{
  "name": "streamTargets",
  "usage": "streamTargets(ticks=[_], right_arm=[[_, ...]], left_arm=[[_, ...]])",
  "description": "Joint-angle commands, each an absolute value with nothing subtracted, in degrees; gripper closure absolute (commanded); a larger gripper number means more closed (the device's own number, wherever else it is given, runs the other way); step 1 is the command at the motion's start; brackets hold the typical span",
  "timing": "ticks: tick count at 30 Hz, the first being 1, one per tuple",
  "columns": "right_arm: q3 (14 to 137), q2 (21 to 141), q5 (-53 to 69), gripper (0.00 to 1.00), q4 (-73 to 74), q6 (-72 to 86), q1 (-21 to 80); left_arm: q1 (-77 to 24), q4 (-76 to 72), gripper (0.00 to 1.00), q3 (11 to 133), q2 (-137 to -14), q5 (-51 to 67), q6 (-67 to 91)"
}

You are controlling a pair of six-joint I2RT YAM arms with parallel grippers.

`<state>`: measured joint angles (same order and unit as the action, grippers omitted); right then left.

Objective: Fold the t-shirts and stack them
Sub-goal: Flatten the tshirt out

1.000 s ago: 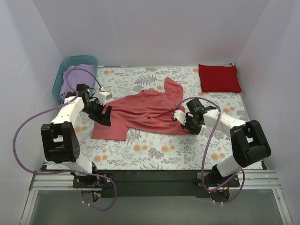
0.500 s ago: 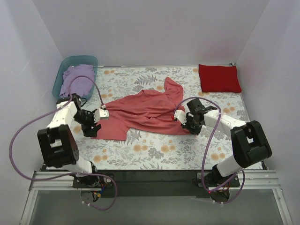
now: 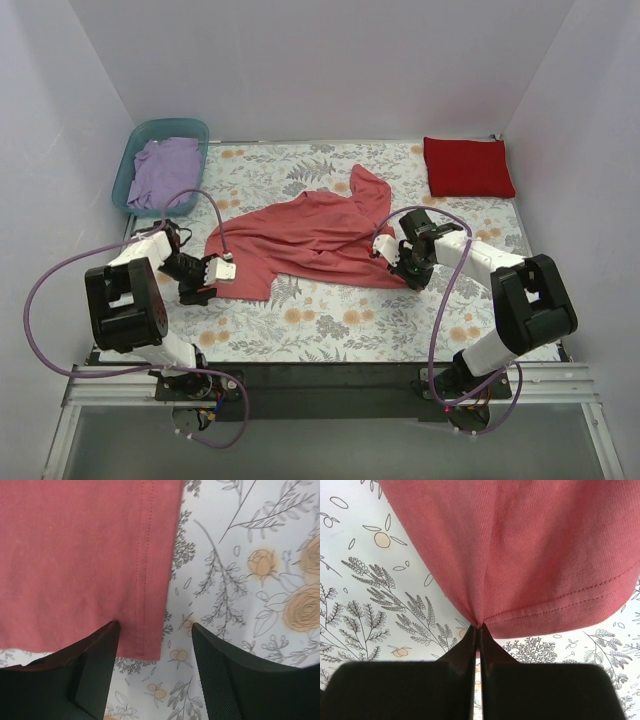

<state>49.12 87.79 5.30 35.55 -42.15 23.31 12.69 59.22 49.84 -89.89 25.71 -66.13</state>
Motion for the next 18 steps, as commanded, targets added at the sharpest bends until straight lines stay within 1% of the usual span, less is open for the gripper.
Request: streamTargets(ticks=[1, 6, 9, 10, 16, 17, 18], right_arm=[[51.41, 88.50, 5.63, 0.99, 38.49, -41.66, 23.03], [52.12, 88.68, 5.89, 0.99, 39.20, -41.49, 22.76], [51.94, 88.77, 5.89, 0.99, 39.29, -41.57, 22.68], [51.94, 88.94, 5.89, 0.99, 39.29, -41.75, 22.59], [52.12, 89.03, 6.33, 0.99, 39.38, -41.66, 22.50], [52.21, 88.95, 6.50, 0.99, 39.64, -41.57, 22.41], [52.38, 88.77, 6.59, 0.99, 39.73, -41.49, 22.41]], left_arm=[[13.18, 51.25, 0.42, 46.50, -87.80, 24.17, -69.34], [13.45, 49.04, 0.46, 45.35, -89.91, 21.71, -71.01], [14.41, 50.00, 0.57, 46.40, -91.40, 21.27, -72.42], [14.59, 49.92, 0.64, 46.58, -91.84, 21.27, -72.51], [14.85, 45.71, 0.81, 44.74, -93.34, 21.96, -74.09], [14.85, 45.53, 0.91, 44.56, -93.34, 22.58, -73.31], [14.59, 45.53, 0.94, 44.65, -93.34, 23.37, -72.26]])
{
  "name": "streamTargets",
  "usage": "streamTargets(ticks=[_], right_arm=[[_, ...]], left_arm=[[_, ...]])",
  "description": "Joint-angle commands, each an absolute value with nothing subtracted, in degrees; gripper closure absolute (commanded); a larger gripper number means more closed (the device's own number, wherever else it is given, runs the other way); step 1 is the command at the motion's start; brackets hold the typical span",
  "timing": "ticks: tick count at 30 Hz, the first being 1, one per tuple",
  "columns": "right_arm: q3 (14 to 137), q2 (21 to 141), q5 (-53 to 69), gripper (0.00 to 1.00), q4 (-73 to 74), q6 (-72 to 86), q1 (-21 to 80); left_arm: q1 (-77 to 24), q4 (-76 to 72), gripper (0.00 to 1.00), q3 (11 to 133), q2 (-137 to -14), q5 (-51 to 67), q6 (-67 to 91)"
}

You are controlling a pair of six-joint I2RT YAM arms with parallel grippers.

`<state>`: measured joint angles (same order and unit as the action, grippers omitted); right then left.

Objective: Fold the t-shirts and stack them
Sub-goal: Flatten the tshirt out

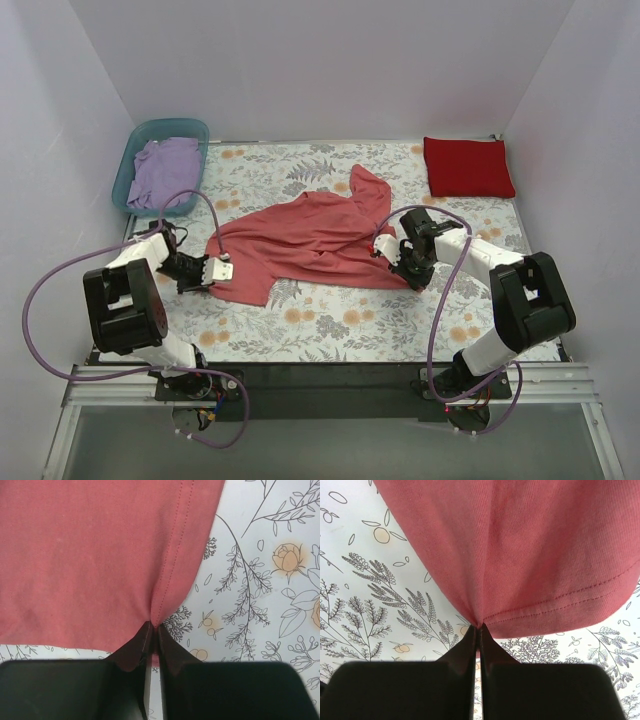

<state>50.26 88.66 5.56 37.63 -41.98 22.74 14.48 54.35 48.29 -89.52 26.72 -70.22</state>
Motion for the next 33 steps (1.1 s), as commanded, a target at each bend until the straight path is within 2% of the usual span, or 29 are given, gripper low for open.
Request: streamTargets(ticks=[1, 2, 6, 10, 13, 15, 20, 22, 26, 33], right_arm=[[52.82, 88.42, 6.59, 0.99, 39.73, -41.40, 22.41], [53.17, 88.24, 6.59, 0.99, 39.81, -41.40, 22.50], [56.85, 86.66, 6.42, 0.99, 40.17, -40.96, 21.01], [64.41, 83.42, 6.33, 0.99, 39.64, -40.69, 16.97], [72.58, 82.27, 5.19, 0.99, 38.68, -40.52, 13.89], [79.06, 81.92, 3.52, 0.99, 37.54, -40.61, 12.32], [90.42, 80.95, -3.23, 0.99, 29.29, -41.13, 10.29], [95.43, 80.60, -4.65, 0.99, 27.08, -41.22, 9.93], [101.15, 79.02, -7.90, 0.99, 19.18, -42.71, 9.84], [107.49, 80.68, -13.00, 0.99, 9.85, -51.22, 9.84]], left_arm=[[14.50, 45.61, 0.96, 44.74, -93.25, 25.03, -71.03], [14.50, 46.75, 1.00, 45.95, -93.08, 26.18, -69.54], [14.50, 50.61, 1.00, 54.47, -92.37, 34.52, -56.46], [14.59, 49.32, 1.00, 68.26, -91.76, 44.28, -27.79], [14.59, 42.21, 1.00, 78.02, -90.18, 49.12, -11.38], [14.59, 33.61, 1.00, 80.85, -88.78, 50.71, 5.13], [14.50, 12.78, 1.00, 86.91, -84.03, 41.06, 32.82], [14.50, 10.38, 1.00, 90.85, -83.41, 37.10, 36.72], [14.42, 5.73, 1.00, 95.88, -81.39, 36.74, 42.79], [13.18, 2.11, 1.00, 104.58, -82.35, 27.52, 42.10]])
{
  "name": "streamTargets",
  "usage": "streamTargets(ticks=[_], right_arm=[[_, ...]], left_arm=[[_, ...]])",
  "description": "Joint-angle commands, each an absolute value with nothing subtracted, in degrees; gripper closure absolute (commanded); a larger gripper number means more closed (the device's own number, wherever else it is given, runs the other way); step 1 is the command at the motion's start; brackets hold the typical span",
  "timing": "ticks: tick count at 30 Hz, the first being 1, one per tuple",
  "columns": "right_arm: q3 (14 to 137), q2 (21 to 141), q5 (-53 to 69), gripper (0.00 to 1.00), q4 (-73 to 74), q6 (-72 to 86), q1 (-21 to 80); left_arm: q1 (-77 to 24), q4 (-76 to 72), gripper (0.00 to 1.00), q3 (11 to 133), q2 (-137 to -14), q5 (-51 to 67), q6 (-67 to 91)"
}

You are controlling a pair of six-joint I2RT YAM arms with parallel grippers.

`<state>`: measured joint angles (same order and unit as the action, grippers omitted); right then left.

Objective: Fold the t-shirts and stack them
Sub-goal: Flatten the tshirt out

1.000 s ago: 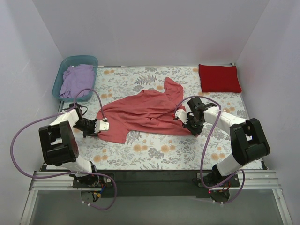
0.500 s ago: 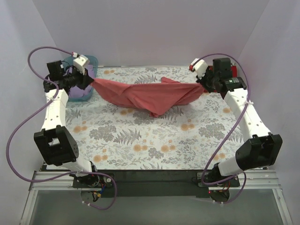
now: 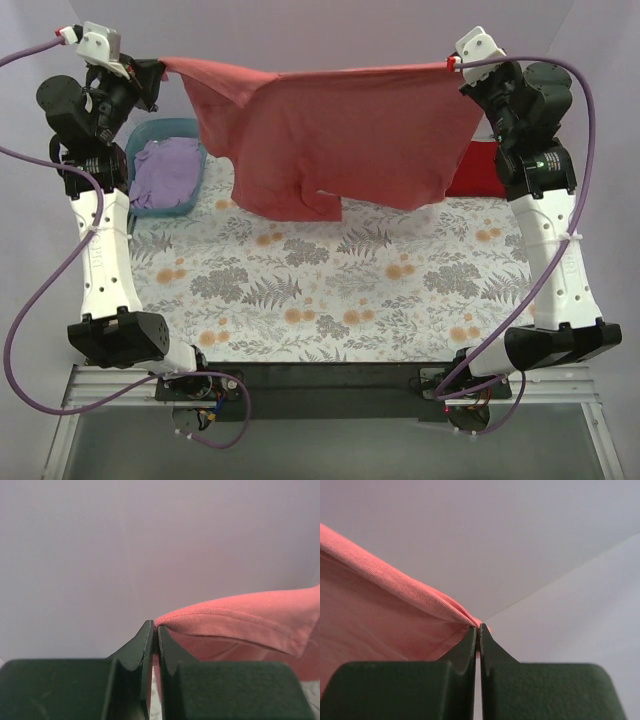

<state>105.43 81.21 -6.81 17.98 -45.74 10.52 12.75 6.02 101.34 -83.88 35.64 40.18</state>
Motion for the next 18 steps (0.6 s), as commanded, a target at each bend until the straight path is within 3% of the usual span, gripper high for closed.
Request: streamTargets(ticks=[1, 9, 18], right_arm=[[107.93, 81.21, -13.27, 0.99, 8.89, -51.59, 9.84], [116.02, 79.20, -14.06, 0.99, 8.88, -51.51, 9.84], [106.09, 58.92, -9.32, 0.99, 8.79, -48.52, 9.84]], left_arm=[[13.18, 1.94, 1.00, 105.20, -82.35, 26.81, 41.49], [13.18, -2.80, 1.00, 103.54, -73.40, 19.87, 39.90], [13.18, -3.61, 1.00, 99.14, -55.82, 12.40, 35.08]])
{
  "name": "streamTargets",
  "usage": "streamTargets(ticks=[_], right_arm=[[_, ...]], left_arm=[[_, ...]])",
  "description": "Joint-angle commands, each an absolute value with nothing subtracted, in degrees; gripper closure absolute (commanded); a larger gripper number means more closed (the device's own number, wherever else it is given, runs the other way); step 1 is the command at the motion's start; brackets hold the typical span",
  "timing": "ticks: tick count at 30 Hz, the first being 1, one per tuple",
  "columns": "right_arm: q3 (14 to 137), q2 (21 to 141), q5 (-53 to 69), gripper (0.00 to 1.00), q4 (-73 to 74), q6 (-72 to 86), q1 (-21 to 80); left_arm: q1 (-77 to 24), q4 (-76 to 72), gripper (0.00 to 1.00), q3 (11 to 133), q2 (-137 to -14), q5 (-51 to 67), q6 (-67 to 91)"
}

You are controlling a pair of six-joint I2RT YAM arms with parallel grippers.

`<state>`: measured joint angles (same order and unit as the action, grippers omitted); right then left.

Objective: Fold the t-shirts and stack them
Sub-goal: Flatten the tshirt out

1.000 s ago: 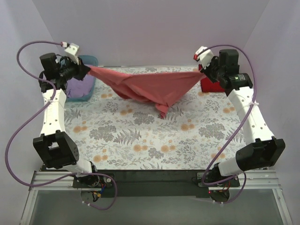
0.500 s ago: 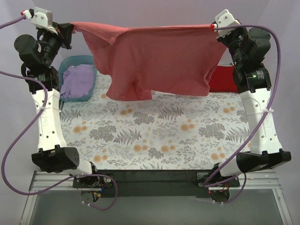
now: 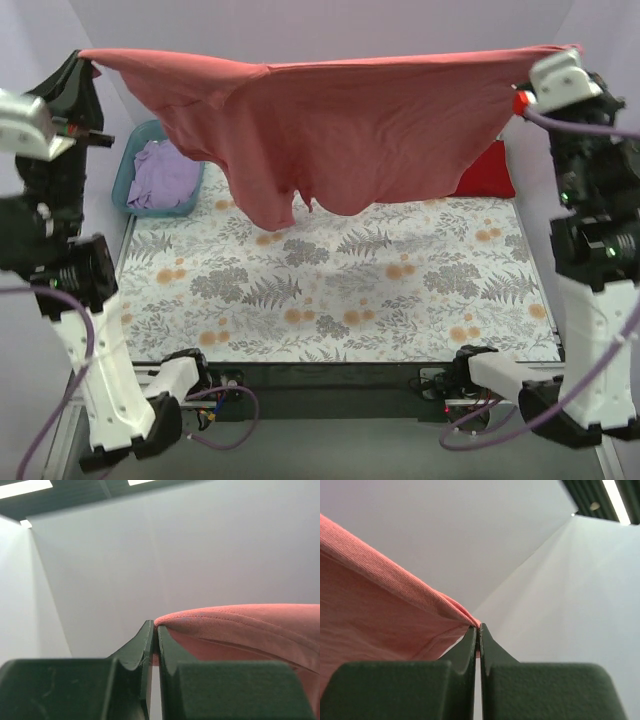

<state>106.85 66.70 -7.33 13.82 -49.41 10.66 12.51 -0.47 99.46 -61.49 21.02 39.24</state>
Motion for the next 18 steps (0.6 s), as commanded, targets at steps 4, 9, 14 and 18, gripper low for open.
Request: streamTargets(ticks=[4, 9, 14, 18], right_arm=[[106.08, 54.23, -7.91, 0.99, 8.79, -49.13, 9.93], [106.44, 52.73, -8.09, 0.99, 7.12, -53.78, 9.93], [98.04, 51.86, -6.24, 0.99, 7.03, -55.81, 9.93], [86.36, 49.58, -5.19, 0.99, 6.68, -56.25, 9.93]], left_arm=[[13.18, -1.42, 1.00, 100.63, -51.42, 10.73, 32.35], [13.18, 3.07, 1.00, 106.95, -51.15, 8.70, 29.62], [13.18, 7.73, 1.00, 103.81, -49.84, 13.08, 28.39], [13.18, 12.21, 1.00, 94.24, -46.77, 21.86, 30.06]])
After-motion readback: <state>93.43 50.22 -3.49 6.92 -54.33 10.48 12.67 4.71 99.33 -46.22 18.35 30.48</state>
